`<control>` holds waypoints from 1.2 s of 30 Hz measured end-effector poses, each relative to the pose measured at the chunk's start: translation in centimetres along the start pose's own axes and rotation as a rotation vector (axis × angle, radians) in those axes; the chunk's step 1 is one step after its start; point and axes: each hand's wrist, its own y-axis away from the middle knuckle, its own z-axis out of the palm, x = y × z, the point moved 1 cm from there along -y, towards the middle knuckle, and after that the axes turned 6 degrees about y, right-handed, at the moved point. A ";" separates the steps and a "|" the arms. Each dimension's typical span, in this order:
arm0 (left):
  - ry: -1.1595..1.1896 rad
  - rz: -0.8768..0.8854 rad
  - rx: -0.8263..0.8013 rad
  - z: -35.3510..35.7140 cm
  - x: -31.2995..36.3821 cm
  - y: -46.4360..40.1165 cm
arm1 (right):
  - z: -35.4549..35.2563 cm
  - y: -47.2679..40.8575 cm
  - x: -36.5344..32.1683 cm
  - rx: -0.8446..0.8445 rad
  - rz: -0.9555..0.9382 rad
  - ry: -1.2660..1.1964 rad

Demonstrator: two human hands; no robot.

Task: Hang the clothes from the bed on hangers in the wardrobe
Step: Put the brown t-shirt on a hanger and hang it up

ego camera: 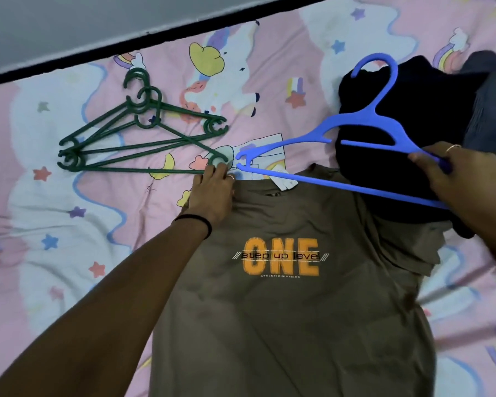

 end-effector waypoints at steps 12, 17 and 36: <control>0.288 -0.135 -0.008 -0.1 -0.9 -0.4 | -0.2 -1.0 0.0 -0.005 -0.123 0.015; 0.529 -0.017 0.051 -0.9 -2.2 0.1 | -0.4 -1.5 -0.2 0.018 -0.206 0.019; 0.993 0.000 -0.043 -4.2 -2.1 0.4 | 6.2 -6.7 -8.9 -0.129 -0.529 -0.060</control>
